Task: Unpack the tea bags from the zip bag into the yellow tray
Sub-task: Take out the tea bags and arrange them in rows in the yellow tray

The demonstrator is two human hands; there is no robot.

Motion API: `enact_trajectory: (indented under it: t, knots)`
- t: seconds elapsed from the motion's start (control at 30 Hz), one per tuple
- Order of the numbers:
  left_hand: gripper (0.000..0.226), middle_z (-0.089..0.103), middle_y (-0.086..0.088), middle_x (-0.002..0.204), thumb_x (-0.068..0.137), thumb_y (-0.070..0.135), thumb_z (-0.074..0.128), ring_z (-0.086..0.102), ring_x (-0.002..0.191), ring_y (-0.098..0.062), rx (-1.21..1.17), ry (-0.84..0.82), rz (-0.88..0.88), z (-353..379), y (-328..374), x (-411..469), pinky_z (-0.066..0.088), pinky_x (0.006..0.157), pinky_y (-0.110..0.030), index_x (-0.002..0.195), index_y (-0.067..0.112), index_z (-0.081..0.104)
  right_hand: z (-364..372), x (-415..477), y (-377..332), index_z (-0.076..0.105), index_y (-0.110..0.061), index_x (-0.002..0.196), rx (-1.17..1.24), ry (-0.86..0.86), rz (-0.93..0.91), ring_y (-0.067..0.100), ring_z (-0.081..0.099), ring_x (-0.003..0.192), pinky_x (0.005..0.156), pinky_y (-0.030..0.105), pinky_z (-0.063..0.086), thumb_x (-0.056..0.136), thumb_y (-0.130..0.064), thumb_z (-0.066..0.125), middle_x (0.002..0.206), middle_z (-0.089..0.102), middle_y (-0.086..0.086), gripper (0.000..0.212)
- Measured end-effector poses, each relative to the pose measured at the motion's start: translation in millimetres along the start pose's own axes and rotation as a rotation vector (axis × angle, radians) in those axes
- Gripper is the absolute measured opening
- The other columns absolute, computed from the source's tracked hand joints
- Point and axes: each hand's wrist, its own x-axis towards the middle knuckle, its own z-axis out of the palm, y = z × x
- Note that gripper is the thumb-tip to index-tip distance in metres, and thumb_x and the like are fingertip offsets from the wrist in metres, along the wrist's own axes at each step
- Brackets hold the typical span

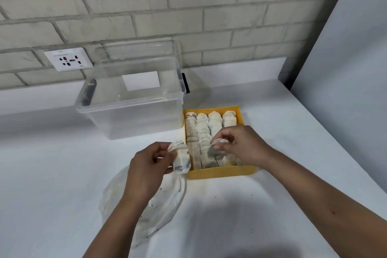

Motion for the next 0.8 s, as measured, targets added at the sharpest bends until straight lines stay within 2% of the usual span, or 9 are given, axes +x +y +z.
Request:
enact_trajectory:
  t: [0.1, 0.23, 0.3, 0.43, 0.5, 0.57, 0.63, 0.7, 0.8]
  knots:
    - [0.015, 0.078, 0.001, 0.083, 0.092, 0.007, 0.067, 0.075, 0.077, -0.019, -0.017, -0.006, -0.012, 1, -1, 5, 0.061, 0.075, -0.030, 0.098, 0.018, 0.074, 5, 11, 5, 0.076, -0.028, 0.093, -0.058, -0.146, 0.007, -0.008, 0.052, 0.065, 0.059, 0.010, 0.035, 0.083, -0.026, 0.075, 0.070, 0.060, -0.022, 0.010]
    - [0.017, 0.078, 0.002, 0.085, 0.092, 0.006, 0.067, 0.075, 0.080, -0.020, -0.024, -0.006, -0.026, 0, -4, 10, 0.061, 0.076, -0.031, 0.096, 0.020, 0.075, 10, 22, 10, 0.075, -0.029, 0.100, -0.129, -0.339, 0.049, 0.003, 0.061, 0.094, 0.082, 0.026, 0.053, 0.085, -0.030, 0.073, 0.098, 0.071, -0.015, 0.016]
    - [0.017, 0.078, 0.002, 0.086, 0.092, 0.006, 0.067, 0.075, 0.081, -0.020, -0.024, -0.004, -0.034, -1, -6, 11, 0.062, 0.076, -0.032, 0.096, 0.020, 0.075, 12, 26, 10, 0.074, -0.030, 0.102, -0.195, -0.365, 0.065, 0.009, 0.062, 0.101, 0.090, 0.034, 0.053, 0.085, -0.032, 0.072, 0.107, 0.071, -0.012, 0.018]
    - [0.016, 0.078, 0.001, 0.087, 0.092, 0.007, 0.067, 0.075, 0.082, -0.018, -0.025, -0.007, -0.047, -1, -9, 12, 0.062, 0.074, -0.027, 0.097, 0.020, 0.076, 17, 31, 9, 0.073, -0.030, 0.103, -0.211, -0.358, 0.055, 0.009, 0.060, 0.100, 0.088, 0.030, 0.052, 0.082, -0.034, 0.076, 0.105, 0.070, -0.010, 0.022]
    - [0.015, 0.078, -0.001, 0.087, 0.092, 0.008, 0.068, 0.075, 0.081, -0.018, -0.046, -0.008, -0.062, -1, -9, 12, 0.061, 0.070, -0.023, 0.099, 0.018, 0.076, 22, 32, 8, 0.072, -0.028, 0.104, -0.249, -0.338, 0.028, 0.011, 0.059, 0.093, 0.083, 0.029, 0.047, 0.079, -0.035, 0.078, 0.094, 0.068, -0.009, 0.026]
    - [0.015, 0.079, -0.003, 0.087, 0.092, 0.006, 0.068, 0.076, 0.080, -0.019, -0.092, -0.014, -0.086, 0, -8, 11, 0.060, 0.067, -0.021, 0.100, 0.015, 0.076, 25, 32, 6, 0.071, -0.027, 0.102, -0.298, -0.279, -0.004, 0.011, 0.057, 0.085, 0.080, 0.028, 0.039, 0.075, -0.036, 0.080, 0.080, 0.061, -0.015, 0.029]
    - [0.013, 0.079, -0.005, 0.086, 0.091, 0.004, 0.068, 0.076, 0.079, -0.020, -0.139, -0.028, -0.117, 3, -7, 10, 0.060, 0.066, -0.021, 0.099, 0.011, 0.076, 25, 30, 6, 0.070, -0.030, 0.099, -0.280, -0.190, -0.048, 0.005, 0.058, 0.085, 0.082, 0.029, 0.043, 0.070, -0.038, 0.083, 0.082, 0.060, -0.017, 0.033]
    - [0.010, 0.079, -0.007, 0.086, 0.091, 0.005, 0.069, 0.076, 0.079, -0.023, -0.161, -0.044, -0.138, 6, -6, 9, 0.061, 0.066, -0.024, 0.097, 0.007, 0.076, 23, 25, 0, 0.071, -0.031, 0.098, -0.128, -0.092, -0.094, -0.002, 0.056, 0.077, 0.073, 0.021, 0.045, 0.067, -0.038, 0.086, 0.086, 0.061, -0.016, 0.035]
    - [0.010, 0.078, -0.012, 0.087, 0.090, 0.006, 0.070, 0.076, 0.080, -0.027, -0.181, -0.074, -0.149, 11, -5, 7, 0.063, 0.069, -0.029, 0.097, 0.001, 0.074, 23, 13, -18, 0.071, -0.030, 0.097, 0.151, -0.014, -0.133, 0.001, 0.048, 0.058, 0.057, 0.012, 0.035, 0.069, -0.037, 0.085, 0.083, 0.064, -0.013, 0.032]
